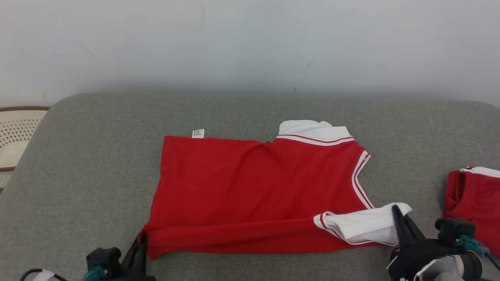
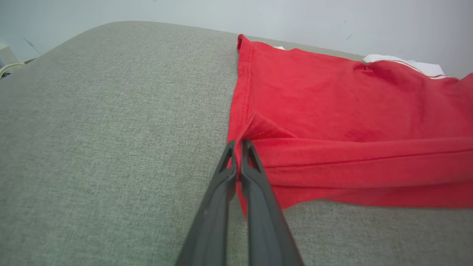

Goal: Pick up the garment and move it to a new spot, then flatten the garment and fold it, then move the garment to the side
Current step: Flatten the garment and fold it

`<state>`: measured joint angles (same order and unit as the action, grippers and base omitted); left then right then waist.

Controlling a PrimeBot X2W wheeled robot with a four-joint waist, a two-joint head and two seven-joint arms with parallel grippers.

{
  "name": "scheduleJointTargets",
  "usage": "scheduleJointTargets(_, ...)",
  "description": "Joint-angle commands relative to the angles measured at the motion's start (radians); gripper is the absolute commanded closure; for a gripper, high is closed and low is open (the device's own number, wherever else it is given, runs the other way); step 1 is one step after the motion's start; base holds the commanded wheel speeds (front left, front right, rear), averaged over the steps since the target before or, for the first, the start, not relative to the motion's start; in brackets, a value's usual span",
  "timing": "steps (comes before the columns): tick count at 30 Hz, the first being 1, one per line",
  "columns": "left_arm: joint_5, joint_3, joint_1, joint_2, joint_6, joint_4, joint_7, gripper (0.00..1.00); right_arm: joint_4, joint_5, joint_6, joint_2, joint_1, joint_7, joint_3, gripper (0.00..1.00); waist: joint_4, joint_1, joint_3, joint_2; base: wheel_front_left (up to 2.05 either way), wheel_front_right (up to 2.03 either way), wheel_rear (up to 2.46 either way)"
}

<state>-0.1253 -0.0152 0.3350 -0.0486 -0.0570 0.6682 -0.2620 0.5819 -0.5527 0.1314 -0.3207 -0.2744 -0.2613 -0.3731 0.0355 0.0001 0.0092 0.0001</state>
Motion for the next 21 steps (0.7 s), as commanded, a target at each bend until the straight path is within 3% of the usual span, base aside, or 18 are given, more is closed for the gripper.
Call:
scheduleJointTargets(1,0.000,-0.002,0.014,-0.004,0.003,0.005,-0.004,1.00,0.009,0.008,-0.001,0.000,-0.014,-0.005,-0.004,1.00,0.008,-0.0001,0.015,-0.0001,0.00,0.00,0.00)
scheduleJointTargets(21,0.016,-0.060,0.210,-0.003,0.019,0.073,-0.004,1.00,0.128,0.069,-0.001,0.050,-0.215,-0.005,0.015,1.00,-0.010,-0.0001,0.134,-0.0001,0.00,0.00,0.00)
